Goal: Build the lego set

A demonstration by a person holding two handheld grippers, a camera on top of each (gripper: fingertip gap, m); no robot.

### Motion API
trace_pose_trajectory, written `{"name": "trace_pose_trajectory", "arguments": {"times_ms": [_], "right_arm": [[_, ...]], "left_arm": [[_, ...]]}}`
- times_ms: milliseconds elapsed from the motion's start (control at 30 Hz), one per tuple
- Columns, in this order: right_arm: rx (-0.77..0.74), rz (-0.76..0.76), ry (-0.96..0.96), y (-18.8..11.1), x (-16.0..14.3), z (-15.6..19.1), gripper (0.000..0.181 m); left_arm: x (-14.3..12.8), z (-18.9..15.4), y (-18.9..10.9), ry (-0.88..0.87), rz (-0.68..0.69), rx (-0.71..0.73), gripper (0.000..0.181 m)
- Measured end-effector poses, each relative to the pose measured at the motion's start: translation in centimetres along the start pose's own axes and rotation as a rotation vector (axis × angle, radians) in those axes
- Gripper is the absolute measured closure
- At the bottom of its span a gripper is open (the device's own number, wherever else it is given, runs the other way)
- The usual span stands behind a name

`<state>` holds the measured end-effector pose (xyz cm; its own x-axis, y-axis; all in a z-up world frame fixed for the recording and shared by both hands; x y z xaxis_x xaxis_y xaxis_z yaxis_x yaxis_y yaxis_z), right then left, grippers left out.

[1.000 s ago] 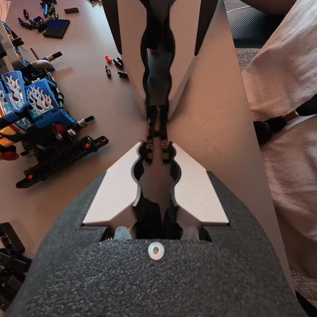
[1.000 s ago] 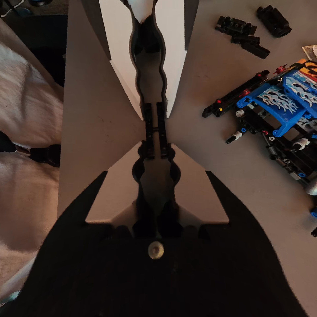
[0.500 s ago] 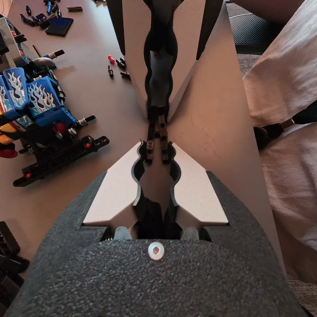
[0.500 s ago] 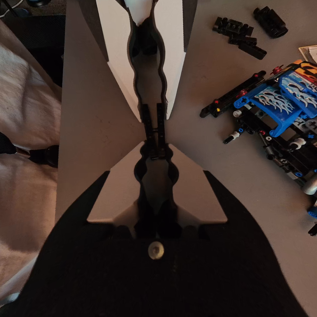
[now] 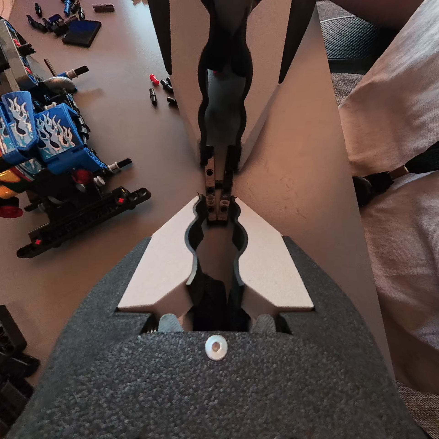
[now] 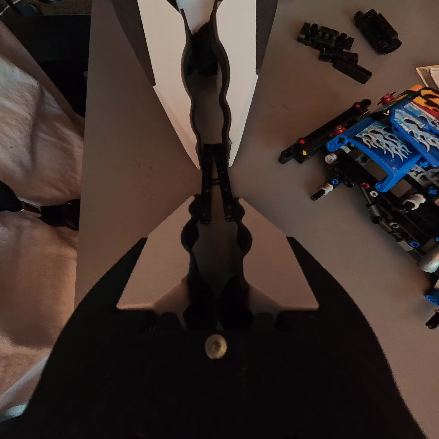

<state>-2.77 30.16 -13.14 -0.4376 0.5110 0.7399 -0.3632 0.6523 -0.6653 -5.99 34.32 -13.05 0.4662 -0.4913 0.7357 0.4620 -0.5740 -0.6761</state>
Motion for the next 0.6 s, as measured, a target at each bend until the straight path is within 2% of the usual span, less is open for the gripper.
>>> {"name": "trace_pose_trajectory", "arguments": {"times_ms": [67,133,600], "right_arm": [[-0.005,0.002,-0.009,0.01,-0.01,-0.02,0.155],[-0.017,0.004,-0.021,0.03,-0.01,-0.1,0.165],[-0.018,0.001,-0.01,-0.06,-0.01,-0.07,0.165]], "left_arm": [[0.01,0.0,0.02,0.001,-0.001,0.002,0.165],[0.07,-0.02,0.07,0.005,0.0,0.01,0.166],[0.08,-0.08,0.08,0.031,-0.006,0.026,0.167]]}}
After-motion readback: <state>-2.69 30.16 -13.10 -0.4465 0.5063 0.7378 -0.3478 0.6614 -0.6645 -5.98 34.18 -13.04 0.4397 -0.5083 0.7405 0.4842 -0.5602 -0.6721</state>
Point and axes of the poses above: each gripper's, where its closed fingertips meet, y out along the fingers, x out of its top, z = x × y across the jaws, the point moved 2 cm from there along -y, back along the fingers, and after that the axes turned 6 degrees about -y, right-handed, at the moved point
